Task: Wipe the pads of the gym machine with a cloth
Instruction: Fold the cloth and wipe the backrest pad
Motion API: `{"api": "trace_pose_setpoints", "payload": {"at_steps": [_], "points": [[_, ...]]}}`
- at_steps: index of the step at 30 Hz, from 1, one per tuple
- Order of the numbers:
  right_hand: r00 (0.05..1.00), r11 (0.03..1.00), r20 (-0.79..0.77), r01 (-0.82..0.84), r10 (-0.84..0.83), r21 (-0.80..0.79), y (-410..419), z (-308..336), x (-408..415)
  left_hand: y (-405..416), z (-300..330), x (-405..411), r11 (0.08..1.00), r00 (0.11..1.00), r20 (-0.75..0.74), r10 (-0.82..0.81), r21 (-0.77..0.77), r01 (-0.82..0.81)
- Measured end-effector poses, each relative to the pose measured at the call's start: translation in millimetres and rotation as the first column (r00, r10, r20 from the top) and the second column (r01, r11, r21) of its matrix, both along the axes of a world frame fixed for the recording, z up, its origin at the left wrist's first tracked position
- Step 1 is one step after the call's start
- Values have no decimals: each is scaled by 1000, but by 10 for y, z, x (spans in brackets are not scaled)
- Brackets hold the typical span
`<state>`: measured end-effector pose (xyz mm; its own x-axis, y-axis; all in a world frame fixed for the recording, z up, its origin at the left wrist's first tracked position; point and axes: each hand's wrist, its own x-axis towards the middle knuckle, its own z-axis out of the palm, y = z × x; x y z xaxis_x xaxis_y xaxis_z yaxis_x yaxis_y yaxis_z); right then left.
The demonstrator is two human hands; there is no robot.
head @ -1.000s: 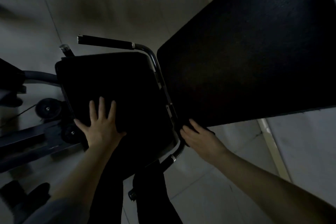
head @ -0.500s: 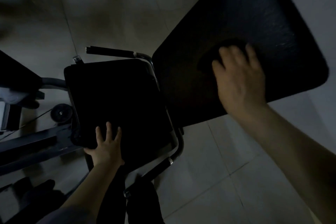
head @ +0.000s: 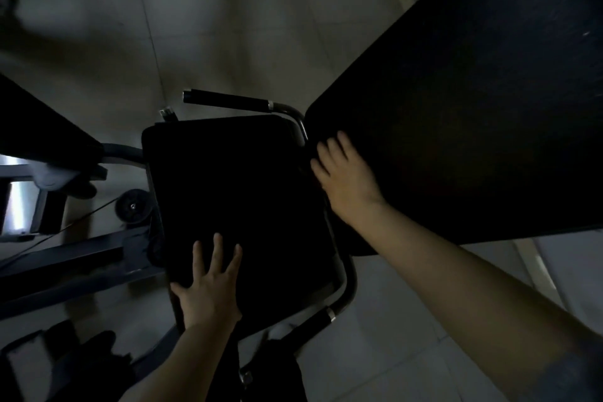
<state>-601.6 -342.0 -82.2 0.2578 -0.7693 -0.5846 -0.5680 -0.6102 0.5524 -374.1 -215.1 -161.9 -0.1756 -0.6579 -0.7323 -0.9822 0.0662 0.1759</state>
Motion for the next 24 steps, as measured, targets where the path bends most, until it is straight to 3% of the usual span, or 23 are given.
{"api": "trace_pose_setpoints", "payload": {"at_steps": [2,4,7,10,12,13,15,18,24], "points": [[1000,993,23,-16,13,121,197,-1,-33,23,0,6,1000,1000,10,9,4,-9],[996,993,76,45,-53,112,190,212,-83,27,-6,11,999,999,-3,36,-8,-36],[983,969,115,160,-140,-189,-169,804,-168,11,14,-2,999,999,-18,49,-1,-49],[970,760,102,236,-220,-606,-713,1483,-455,-2,47,-18,999,998,-22,51,13,-51],[939,607,148,315,-309,-729,-932,1780,-605,0,49,-29,999,999,-9,53,5,-53],[917,593,157,360,-366,-720,-976,1807,-596,4,55,-33,999,999,2,53,-6,-53],[917,643,104,348,-386,-682,-967,1660,-465,14,61,-48,999,999,14,49,-18,-48],[953,799,36,273,-301,-536,-920,1075,-198,21,61,-41,999,999,15,47,-22,-47],[992,951,105,103,-75,-293,-496,153,21,7,28,-29,999,999,9,35,-12,-35]]}}
